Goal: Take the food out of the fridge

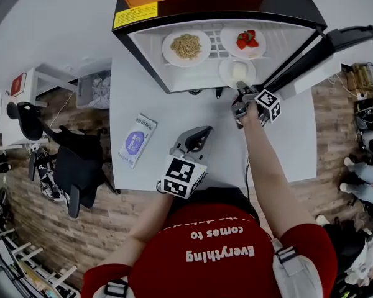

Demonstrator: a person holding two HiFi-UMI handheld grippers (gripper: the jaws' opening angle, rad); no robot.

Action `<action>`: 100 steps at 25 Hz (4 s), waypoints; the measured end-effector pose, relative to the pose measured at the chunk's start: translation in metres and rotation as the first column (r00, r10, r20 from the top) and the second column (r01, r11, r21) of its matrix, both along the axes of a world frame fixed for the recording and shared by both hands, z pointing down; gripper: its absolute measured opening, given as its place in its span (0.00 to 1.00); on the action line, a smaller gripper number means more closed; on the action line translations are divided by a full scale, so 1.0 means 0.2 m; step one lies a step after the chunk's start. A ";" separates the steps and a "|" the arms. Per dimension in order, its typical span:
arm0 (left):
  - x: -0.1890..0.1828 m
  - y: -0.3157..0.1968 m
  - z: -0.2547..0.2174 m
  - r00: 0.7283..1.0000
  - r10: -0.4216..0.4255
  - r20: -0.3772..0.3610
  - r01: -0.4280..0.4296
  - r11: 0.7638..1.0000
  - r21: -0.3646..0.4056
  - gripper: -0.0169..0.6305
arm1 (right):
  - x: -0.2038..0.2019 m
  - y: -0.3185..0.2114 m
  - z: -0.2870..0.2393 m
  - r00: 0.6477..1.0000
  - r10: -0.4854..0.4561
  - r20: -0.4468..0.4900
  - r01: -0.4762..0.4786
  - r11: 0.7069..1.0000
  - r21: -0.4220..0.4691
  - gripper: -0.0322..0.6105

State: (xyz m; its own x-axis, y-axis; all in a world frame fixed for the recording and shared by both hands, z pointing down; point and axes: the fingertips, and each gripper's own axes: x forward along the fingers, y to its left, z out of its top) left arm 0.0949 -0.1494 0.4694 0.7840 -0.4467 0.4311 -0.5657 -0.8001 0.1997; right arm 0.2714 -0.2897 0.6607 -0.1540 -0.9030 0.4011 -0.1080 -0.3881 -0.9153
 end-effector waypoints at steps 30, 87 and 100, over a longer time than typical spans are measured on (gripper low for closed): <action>-0.17 -0.01 -0.13 0.998 -0.052 -0.045 0.056 0.994 0.095 0.02 | -0.54 0.66 -0.82 0.959 -0.249 0.134 0.174 0.894 0.413 0.09; -1.08 0.28 0.61 0.884 -0.455 0.105 0.464 0.882 -0.084 0.02 | -1.56 1.02 0.21 0.718 -0.690 0.089 0.694 0.701 -0.164 0.09; -1.06 0.26 0.66 0.891 -0.439 0.119 0.451 0.886 -0.109 0.02 | -1.54 1.01 0.32 0.575 -0.813 -0.087 0.696 0.542 -0.472 0.17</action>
State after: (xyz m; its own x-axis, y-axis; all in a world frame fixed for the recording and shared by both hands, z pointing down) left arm -0.1170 -0.0965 0.6020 0.4720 -0.6745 0.5676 -0.8761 -0.4306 0.2169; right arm -0.0368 -0.0878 0.7248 -0.5440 -0.2797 0.7911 -0.7261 -0.3157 -0.6109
